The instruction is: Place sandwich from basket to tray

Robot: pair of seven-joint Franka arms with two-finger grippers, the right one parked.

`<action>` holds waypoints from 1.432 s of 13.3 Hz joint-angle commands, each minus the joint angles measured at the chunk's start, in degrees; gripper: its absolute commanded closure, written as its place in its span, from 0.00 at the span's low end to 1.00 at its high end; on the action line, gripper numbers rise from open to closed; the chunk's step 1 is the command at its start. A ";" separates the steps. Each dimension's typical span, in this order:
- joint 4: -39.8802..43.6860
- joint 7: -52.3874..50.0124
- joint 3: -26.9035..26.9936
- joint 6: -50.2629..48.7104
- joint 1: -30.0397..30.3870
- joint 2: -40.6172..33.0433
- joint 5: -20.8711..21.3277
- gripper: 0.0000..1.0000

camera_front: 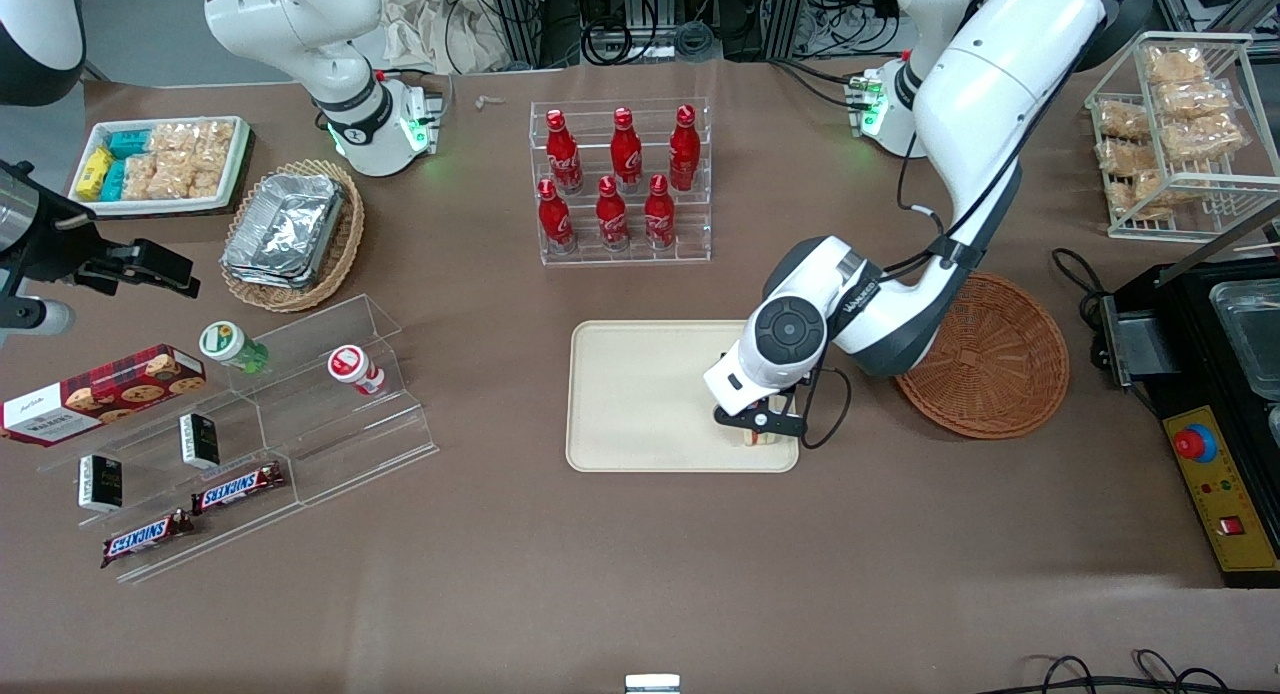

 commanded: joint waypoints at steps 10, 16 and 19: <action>-0.23 5.31 -0.36 -12.97 7.14 -16.40 1.31 0.00; 4.86 22.90 -0.27 -23.58 15.93 -22.57 -3.18 0.00; 7.85 26.35 -0.18 -27.73 19.18 -23.54 -3.00 0.00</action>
